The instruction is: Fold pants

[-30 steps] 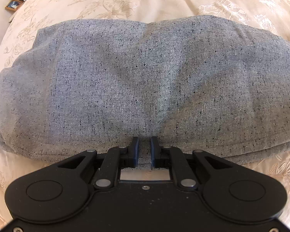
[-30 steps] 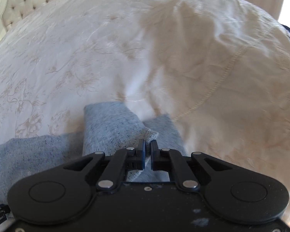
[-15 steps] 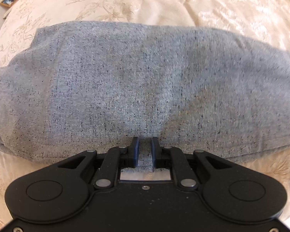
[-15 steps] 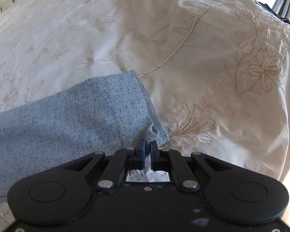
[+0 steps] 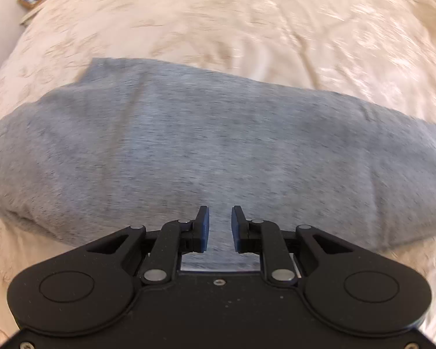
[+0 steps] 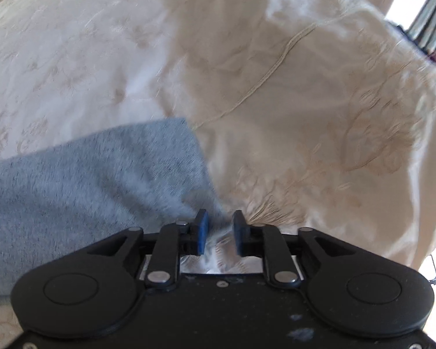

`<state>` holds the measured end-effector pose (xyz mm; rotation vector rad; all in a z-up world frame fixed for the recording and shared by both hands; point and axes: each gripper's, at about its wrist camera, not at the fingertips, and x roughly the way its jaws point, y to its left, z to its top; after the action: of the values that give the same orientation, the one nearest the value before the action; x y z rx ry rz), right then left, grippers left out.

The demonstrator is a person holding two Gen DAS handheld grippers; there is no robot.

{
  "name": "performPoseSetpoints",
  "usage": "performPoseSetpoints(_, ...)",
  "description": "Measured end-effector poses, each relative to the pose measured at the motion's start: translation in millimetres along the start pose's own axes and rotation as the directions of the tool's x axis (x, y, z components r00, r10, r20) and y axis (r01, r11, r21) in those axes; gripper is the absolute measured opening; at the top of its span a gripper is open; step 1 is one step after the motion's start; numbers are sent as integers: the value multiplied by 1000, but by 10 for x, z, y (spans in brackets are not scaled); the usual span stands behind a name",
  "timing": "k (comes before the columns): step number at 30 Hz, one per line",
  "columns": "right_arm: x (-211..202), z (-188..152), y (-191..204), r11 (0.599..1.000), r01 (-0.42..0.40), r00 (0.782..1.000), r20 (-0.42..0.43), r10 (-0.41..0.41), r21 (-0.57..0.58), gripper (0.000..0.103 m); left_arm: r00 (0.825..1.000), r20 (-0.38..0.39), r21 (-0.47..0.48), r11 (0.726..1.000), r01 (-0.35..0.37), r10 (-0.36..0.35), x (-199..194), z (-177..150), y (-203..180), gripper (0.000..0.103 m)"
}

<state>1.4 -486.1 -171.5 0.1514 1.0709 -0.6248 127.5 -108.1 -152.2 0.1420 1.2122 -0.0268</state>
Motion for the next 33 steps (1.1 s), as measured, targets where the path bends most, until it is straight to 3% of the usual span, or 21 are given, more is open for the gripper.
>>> performPoseSetpoints(2, -173, 77, 24, 1000, 8, 996, 84, -8, 1, 27, 999, -43, -51, 999, -13, 11, 145, -12, 17, 26)
performPoseSetpoints(5, -358, 205, 166, 997, -72, 984, 161, 75, -28, 27, 985, -163, -132, 991, 31, -53, 408, -84, 125, 26)
performPoseSetpoints(8, -391, 290, 442, 982, -171, 970, 159, 182, -80, 26, 987, -148, -152, 988, 36, -59, 410, -143, 160, 26)
performPoseSetpoints(12, -290, 247, 843, 950, -294, 948, 93, 304, -108, 25, 993, -111, -118, 993, 28, -41, 179, -188, 148, 27)
performPoseSetpoints(16, -18, 70, 1169, 947, -261, 965, -13, 263, -190, 25, 1000, 14, -66, 998, -16, 17, -87, -126, 395, 27)
performPoseSetpoints(18, 121, -51, 1210, 952, -213, 977, -74, 202, -220, 25, 997, 63, -81, 996, -44, 49, -125, -40, 650, 27)
performPoseSetpoints(20, 150, -144, 1163, 963, -171, 984, -82, 157, -211, 25, 993, 81, -127, 989, -74, 85, -96, 53, 954, 27)
performPoseSetpoints(23, 72, -131, 1126, 979, -125, 989, -94, 111, -158, 25, 990, 50, -190, 974, -122, 134, 72, 75, 1377, 27)
performPoseSetpoints(26, -155, -75, 1167, 990, -116, 991, -76, 109, -86, 25, 989, -69, -173, 975, -142, 132, 353, -57, 1704, 28)
performPoseSetpoints(27, -242, -53, 1224, 990, -124, 991, -68, 119, -67, 25, 988, -105, -164, 978, -132, 116, 445, -116, 1774, 24)
performPoseSetpoints(29, -422, -4, 1420, 987, -157, 987, -49, 154, -42, 25, 994, -89, -149, 986, -79, 66, 476, -226, 1859, 21)
performPoseSetpoints(33, -781, 107, 2034, 960, -272, 962, -19, 272, -61, 25, 996, -72, -80, 996, -50, 45, 335, -254, 1829, 21)
